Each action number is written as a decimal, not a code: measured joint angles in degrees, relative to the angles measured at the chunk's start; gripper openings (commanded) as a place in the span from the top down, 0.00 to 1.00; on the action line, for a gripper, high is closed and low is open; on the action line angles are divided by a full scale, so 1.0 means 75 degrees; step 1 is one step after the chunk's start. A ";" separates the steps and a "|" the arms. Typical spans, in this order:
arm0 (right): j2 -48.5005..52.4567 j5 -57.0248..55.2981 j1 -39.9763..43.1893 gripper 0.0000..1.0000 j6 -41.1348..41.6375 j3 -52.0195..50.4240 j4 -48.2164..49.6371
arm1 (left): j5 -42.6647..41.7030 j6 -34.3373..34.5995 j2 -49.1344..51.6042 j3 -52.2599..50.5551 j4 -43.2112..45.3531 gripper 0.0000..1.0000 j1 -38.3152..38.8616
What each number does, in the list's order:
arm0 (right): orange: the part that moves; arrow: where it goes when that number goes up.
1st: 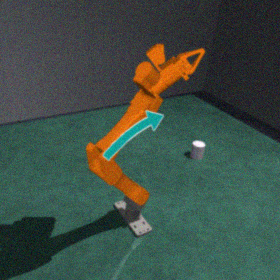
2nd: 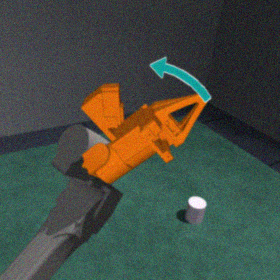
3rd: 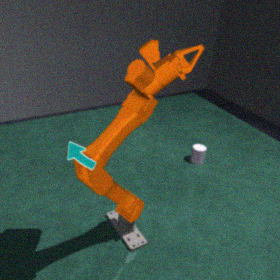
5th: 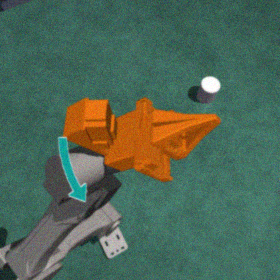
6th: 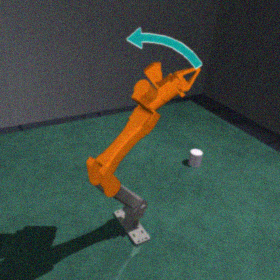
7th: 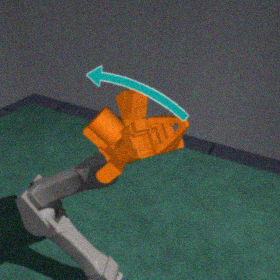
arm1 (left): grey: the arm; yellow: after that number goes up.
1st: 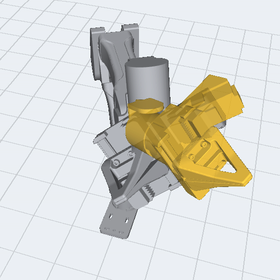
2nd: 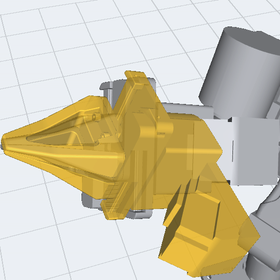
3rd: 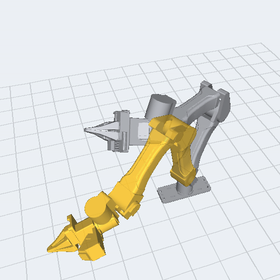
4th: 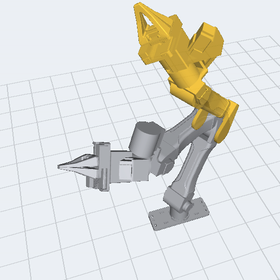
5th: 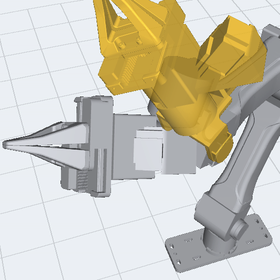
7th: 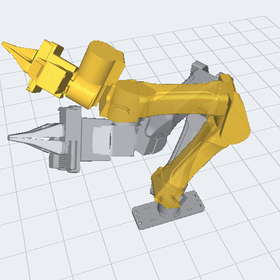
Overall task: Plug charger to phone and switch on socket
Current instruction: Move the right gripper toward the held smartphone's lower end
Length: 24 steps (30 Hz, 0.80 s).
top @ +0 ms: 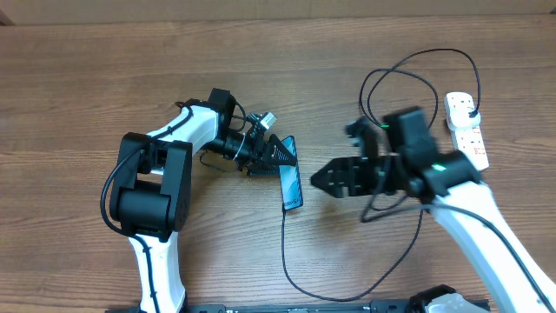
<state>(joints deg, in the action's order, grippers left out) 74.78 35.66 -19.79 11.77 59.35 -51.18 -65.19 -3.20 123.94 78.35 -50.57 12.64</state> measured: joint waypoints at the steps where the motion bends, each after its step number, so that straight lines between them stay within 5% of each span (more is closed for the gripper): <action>1: 0.0230 -0.0131 -0.0195 0.27 0.0111 -0.0006 0.0134 | -0.0003 0.0000 0.0000 0.0000 0.0000 0.24 0.0000; 10: 0.2457 -0.1448 -0.1789 0.30 0.1058 -0.0023 0.1833 | -0.0003 0.0000 0.0000 0.0000 0.0000 0.23 0.0000; 17: 0.3139 -0.2116 -0.2014 0.47 0.1250 -0.0032 0.2200 | -0.0003 0.0000 0.0003 0.0000 0.0000 0.22 0.0000; 22: 0.3139 -0.2232 -0.2014 0.72 0.1230 -0.0032 0.2241 | -0.0003 -0.0003 0.0003 0.0000 0.0000 0.18 0.0000; 24: 0.3139 -0.2256 -0.2014 0.96 0.1303 -0.0032 0.2241 | -0.0006 -0.0006 0.0003 0.0000 0.0000 0.14 0.0000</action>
<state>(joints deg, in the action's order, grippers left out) 98.32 18.74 -34.89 21.54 59.11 -34.37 -65.23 -3.25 123.96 78.35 -50.57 12.64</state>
